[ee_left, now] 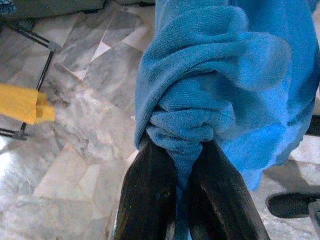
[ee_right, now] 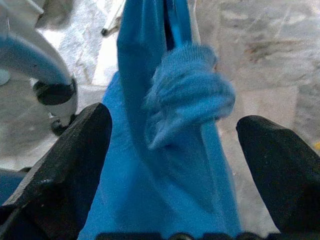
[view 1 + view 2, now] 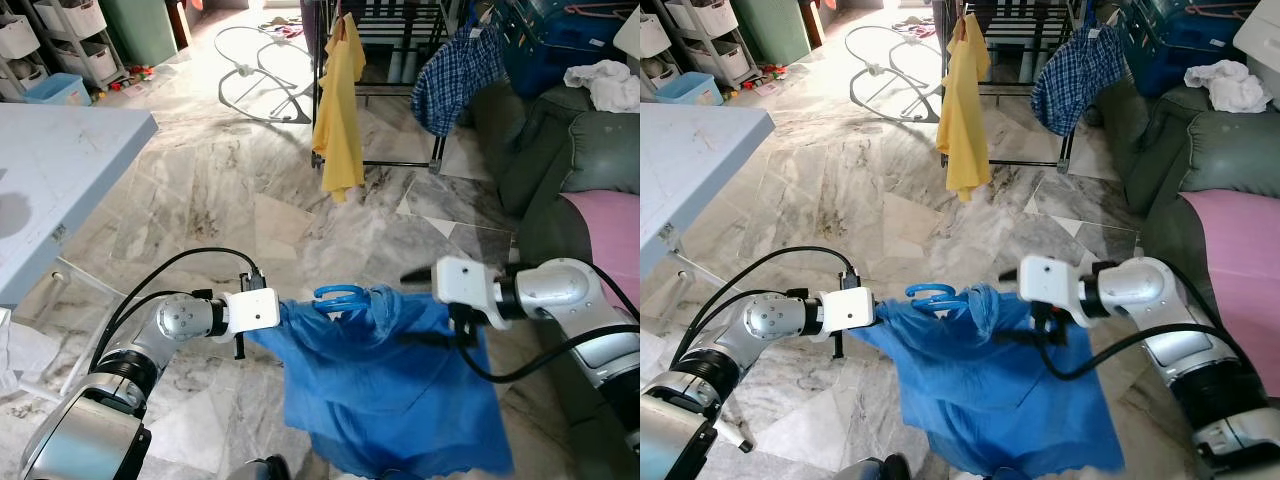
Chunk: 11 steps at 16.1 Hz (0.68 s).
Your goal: Hang hanger
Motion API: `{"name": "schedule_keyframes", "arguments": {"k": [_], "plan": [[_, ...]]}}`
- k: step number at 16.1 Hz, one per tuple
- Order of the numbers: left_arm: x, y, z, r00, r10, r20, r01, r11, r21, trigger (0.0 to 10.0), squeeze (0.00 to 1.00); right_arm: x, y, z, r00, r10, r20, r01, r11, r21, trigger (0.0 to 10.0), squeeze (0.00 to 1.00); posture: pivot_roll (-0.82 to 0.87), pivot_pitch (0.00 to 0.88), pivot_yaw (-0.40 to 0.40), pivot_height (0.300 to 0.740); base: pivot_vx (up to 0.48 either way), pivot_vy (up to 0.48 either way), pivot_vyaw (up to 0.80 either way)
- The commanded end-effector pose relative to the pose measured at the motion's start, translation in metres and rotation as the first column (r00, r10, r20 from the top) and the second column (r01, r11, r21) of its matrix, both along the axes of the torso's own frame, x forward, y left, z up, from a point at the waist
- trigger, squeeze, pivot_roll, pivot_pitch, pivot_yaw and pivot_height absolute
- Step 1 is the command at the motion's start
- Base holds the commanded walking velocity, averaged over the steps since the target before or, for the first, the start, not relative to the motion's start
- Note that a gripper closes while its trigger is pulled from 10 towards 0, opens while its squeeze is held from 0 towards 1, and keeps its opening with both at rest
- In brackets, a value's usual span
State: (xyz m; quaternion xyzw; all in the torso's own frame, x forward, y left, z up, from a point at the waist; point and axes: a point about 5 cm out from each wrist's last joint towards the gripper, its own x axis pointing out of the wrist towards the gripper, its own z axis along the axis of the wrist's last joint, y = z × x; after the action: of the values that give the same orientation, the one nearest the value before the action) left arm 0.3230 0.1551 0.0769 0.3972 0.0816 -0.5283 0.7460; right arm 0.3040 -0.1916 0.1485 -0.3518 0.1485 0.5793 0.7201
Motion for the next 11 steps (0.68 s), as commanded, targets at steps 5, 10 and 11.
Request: {"name": "schedule_keyframes", "arguments": {"k": [5,10,11], "plan": [[-0.001,-0.012,0.019,0.987,-0.153,0.051,0.156,0.985,-0.068,0.0,0.0,0.01,-0.001,0.002,1.0,0.02,0.0,-0.02,1.0,-0.024,0.0,0.0,-0.27,0.112,0.061,0.74,0.0,0.0,0.0],[-0.002,-0.017,0.021,0.982,-0.184,0.051,0.188,0.978,-0.086,0.0,0.0,0.013,0.004,-0.005,0.998,0.048,-0.038,-0.05,0.998,-0.042,0.0,0.0,-0.26,0.111,0.062,0.74,0.0,0.0,0.0],[-0.002,-0.017,0.022,0.981,-0.188,0.049,0.191,0.977,-0.09,0.0,0.0,0.012,0.004,-0.007,0.997,0.054,-0.053,-0.057,0.997,-0.053,0.0,0.0,-0.26,0.11,0.062,0.74,0.0,0.0,0.0]]}}
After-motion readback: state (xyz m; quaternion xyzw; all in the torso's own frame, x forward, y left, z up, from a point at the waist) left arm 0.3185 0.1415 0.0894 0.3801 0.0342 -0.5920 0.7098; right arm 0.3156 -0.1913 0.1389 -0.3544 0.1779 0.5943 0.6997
